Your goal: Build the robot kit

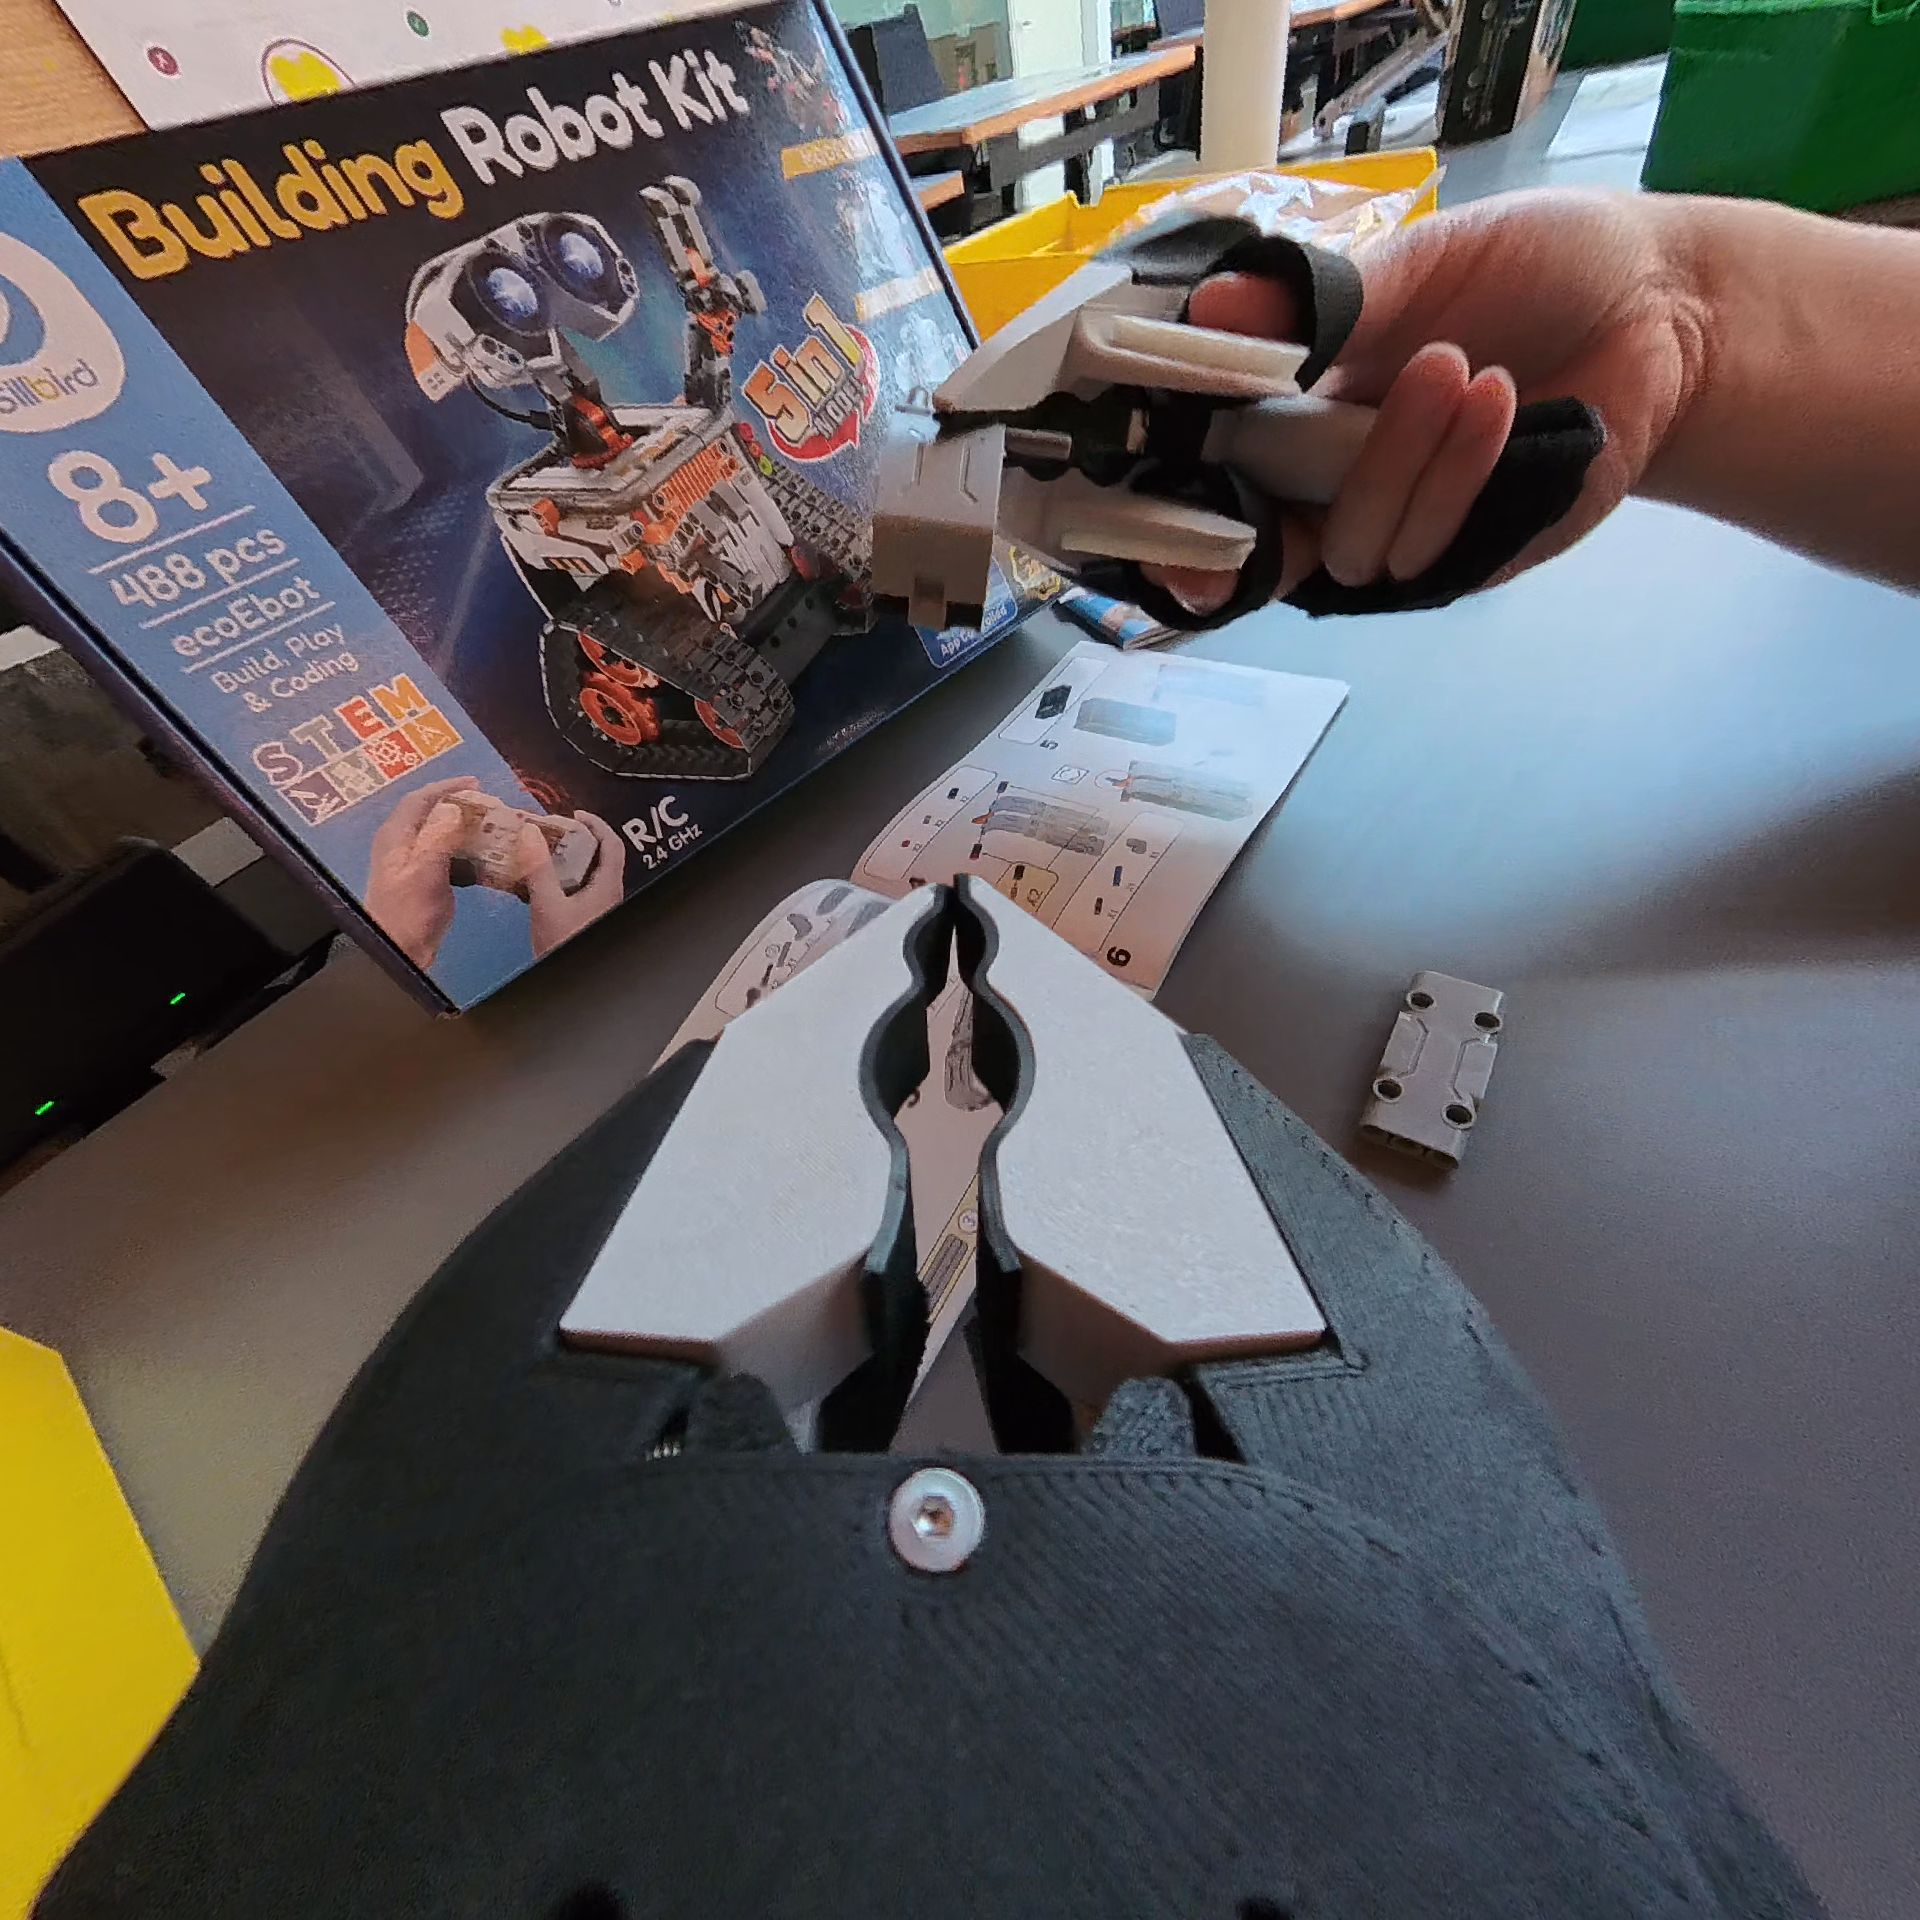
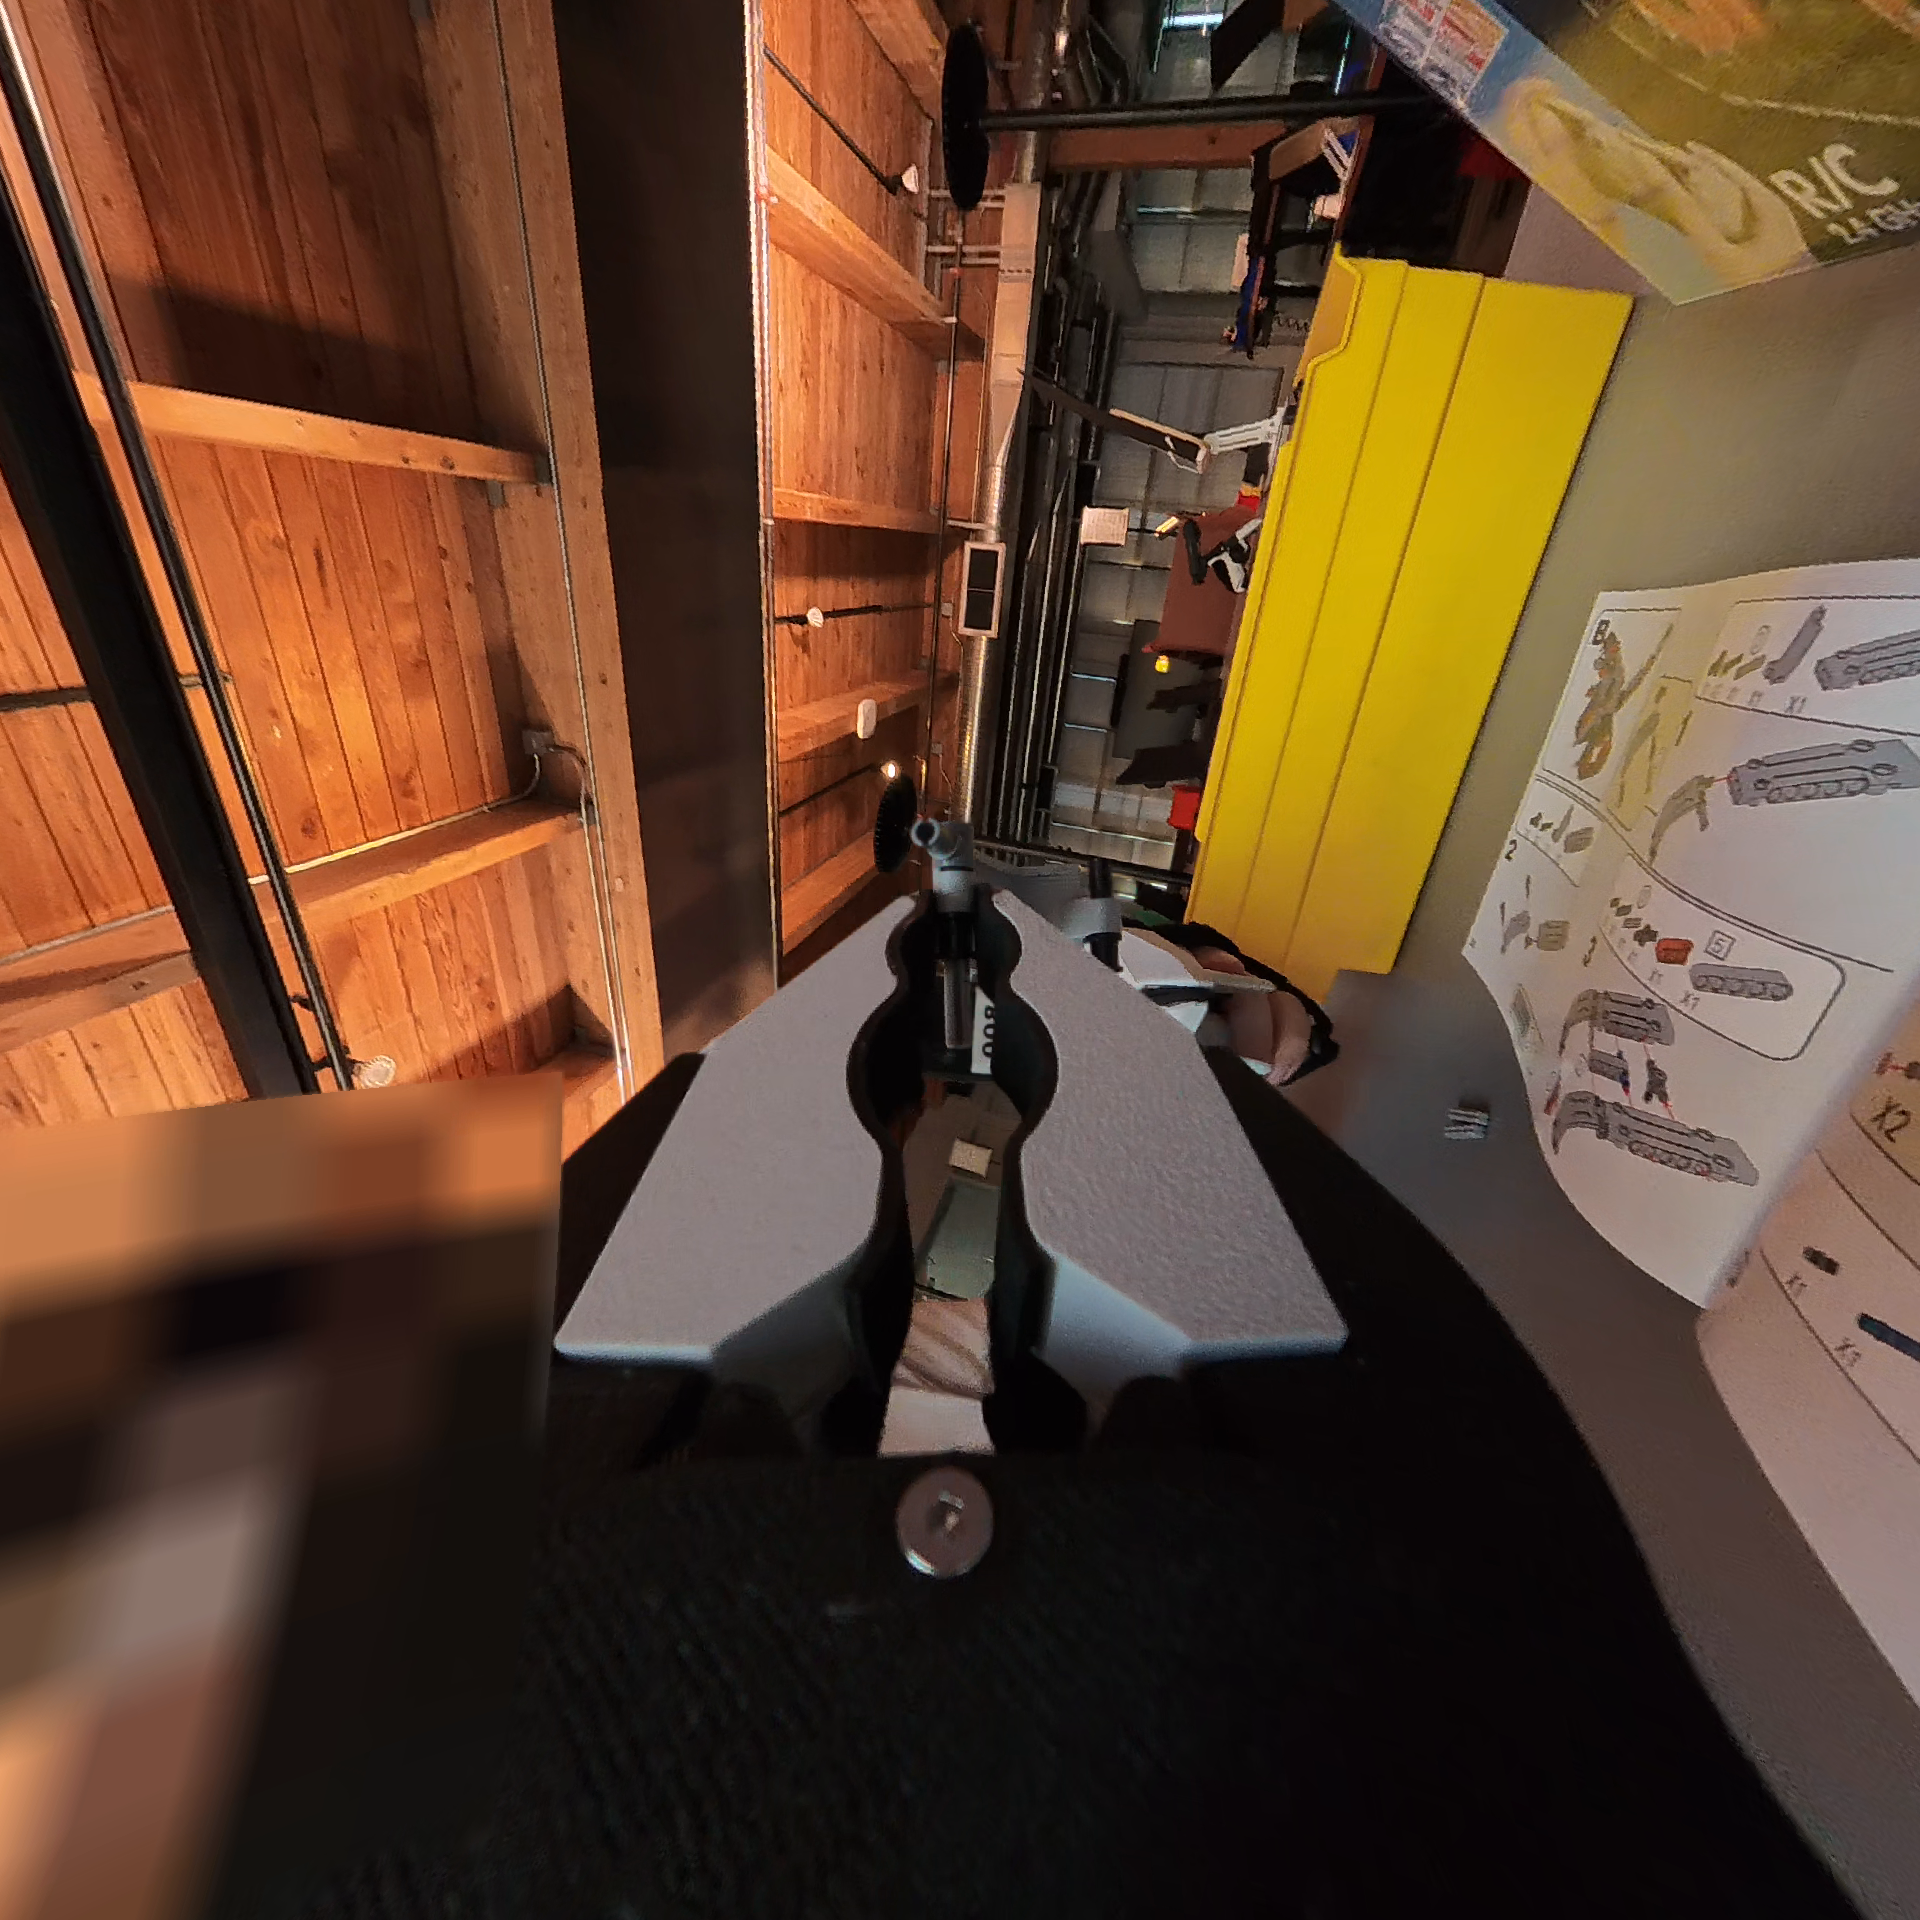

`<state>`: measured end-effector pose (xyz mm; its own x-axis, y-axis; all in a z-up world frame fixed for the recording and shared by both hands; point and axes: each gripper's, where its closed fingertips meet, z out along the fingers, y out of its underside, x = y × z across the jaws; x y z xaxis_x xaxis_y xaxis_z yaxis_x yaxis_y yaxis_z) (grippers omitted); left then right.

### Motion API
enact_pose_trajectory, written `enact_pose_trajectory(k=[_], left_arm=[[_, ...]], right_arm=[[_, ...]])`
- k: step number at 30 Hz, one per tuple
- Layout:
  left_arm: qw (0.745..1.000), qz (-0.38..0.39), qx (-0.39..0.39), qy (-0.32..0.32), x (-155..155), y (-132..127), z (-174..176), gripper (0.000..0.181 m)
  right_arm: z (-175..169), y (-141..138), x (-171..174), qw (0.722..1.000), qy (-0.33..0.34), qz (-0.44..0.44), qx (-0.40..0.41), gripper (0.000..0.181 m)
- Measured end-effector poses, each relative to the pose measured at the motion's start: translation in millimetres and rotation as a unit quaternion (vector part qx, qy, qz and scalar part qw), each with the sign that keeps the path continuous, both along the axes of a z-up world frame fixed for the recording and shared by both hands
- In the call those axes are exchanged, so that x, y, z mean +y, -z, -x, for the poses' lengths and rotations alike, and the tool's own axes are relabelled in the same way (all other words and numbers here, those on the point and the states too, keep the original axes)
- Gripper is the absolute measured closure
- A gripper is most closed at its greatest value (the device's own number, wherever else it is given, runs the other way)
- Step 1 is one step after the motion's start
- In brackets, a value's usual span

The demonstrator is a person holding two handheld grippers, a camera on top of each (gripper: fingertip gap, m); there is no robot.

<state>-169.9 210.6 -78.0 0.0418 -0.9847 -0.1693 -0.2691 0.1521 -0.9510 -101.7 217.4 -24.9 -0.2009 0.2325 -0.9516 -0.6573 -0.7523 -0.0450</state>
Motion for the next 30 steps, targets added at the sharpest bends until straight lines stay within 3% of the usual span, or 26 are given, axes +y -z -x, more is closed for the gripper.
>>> enact_pose_trajectory(k=[1,5,9,22,24,26,30], left_arm=[[1.000,0.005,-0.015,-0.004,0.6,-4.1,-0.4,0.181],[0.996,0.041,-0.072,-0.012,-0.7,-19.3,-4.0,0.141],[0.997,0.028,-0.065,0.011,-8.7,-17.4,-4.8,0.153],[0.998,0.035,-0.043,0.036,-14.5,-16.2,-1.6,0.156],[0.998,0.023,-0.048,0.023,-6.9,-21.7,4.1,0.157],[0.997,0.015,-0.073,-0.008,7.8,-35.1,14.4,0.157],[0.986,0.037,-0.145,-0.070,35.1,-62.4,36.3,0.157]], right_arm=[[1.8,-0.2,0.6,1.000,0.003,0.004,0.006,0.178],[36.2,12.1,-2.6,0.999,-0.024,0.018,-0.017,0.177],[66.0,13.6,-10.8,0.998,-0.063,0.020,-0.010,0.177],[73.4,22.9,-13.3,0.995,-0.077,0.007,-0.056,0.176],[72.5,20.5,-12.1,0.995,-0.075,-0.007,-0.067,0.159],[65.2,12.8,-11.7,0.994,-0.073,-0.034,-0.075,0.154],[19.1,-13.7,0.8,0.977,0.052,-0.138,-0.155,0.175]])
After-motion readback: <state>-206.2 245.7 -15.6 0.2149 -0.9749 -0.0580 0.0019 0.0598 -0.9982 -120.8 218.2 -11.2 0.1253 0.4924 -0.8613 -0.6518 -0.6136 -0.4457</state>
